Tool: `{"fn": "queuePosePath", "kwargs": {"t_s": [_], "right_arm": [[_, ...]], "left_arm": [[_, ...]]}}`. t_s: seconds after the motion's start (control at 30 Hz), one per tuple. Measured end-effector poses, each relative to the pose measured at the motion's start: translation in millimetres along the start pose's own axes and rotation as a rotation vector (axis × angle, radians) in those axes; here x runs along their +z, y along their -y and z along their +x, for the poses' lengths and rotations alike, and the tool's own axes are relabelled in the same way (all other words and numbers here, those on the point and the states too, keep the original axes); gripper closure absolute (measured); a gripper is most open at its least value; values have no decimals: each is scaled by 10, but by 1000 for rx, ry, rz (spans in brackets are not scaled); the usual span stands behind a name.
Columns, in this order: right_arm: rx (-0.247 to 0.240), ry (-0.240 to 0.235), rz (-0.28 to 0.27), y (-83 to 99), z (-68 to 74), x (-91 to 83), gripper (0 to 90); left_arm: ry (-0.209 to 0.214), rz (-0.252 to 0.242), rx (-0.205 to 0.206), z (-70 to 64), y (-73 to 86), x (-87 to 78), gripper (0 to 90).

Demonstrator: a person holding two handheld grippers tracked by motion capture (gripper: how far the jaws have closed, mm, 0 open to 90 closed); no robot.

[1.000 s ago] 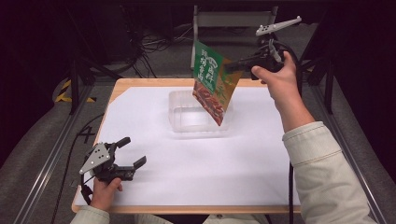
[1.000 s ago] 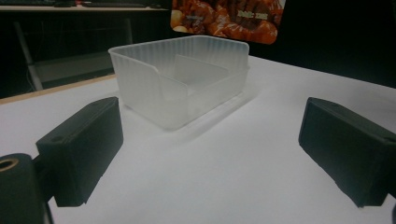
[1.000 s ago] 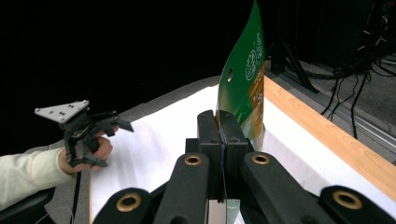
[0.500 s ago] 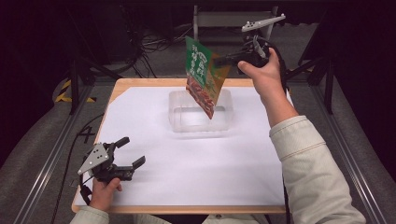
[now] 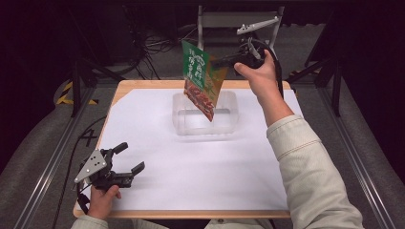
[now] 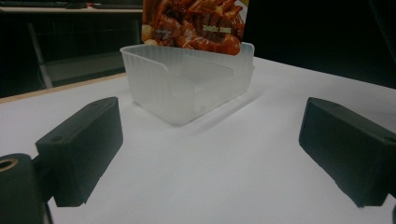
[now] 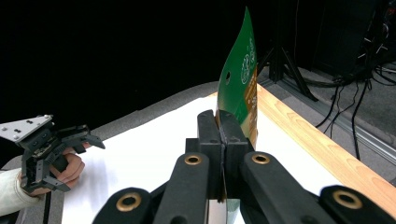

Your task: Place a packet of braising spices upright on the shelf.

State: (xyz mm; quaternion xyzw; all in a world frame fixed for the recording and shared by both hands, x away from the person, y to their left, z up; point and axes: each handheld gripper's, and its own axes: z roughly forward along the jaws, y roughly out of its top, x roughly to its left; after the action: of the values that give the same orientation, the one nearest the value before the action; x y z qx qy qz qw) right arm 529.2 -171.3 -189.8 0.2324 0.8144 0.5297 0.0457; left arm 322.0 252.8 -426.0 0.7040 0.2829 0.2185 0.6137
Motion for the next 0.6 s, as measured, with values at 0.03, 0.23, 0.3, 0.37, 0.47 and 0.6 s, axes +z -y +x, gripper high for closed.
{"fn": "queuePosePath", "kwargs": {"t_s": [0.03,0.23,0.3,0.37,0.47,0.6], "right_arm": [[1,0,1,5,-6,9,900],[9,13,16,55,-53,74,900],[16,12,17,72,-68,94,900],[21,17,18,89,-80,117,900],[31,24,20,112,-105,153,900],[40,26,22,135,-128,195,900]], "left_arm": [[1,1,0,0,1,-3,70],[-1,3,-1,-5,0,-8,70],[-1,1,-3,-4,1,-4,70],[1,2,0,-1,1,-3,70],[0,1,-3,-2,2,-3,70],[-2,4,-2,1,2,-7,70]]}}
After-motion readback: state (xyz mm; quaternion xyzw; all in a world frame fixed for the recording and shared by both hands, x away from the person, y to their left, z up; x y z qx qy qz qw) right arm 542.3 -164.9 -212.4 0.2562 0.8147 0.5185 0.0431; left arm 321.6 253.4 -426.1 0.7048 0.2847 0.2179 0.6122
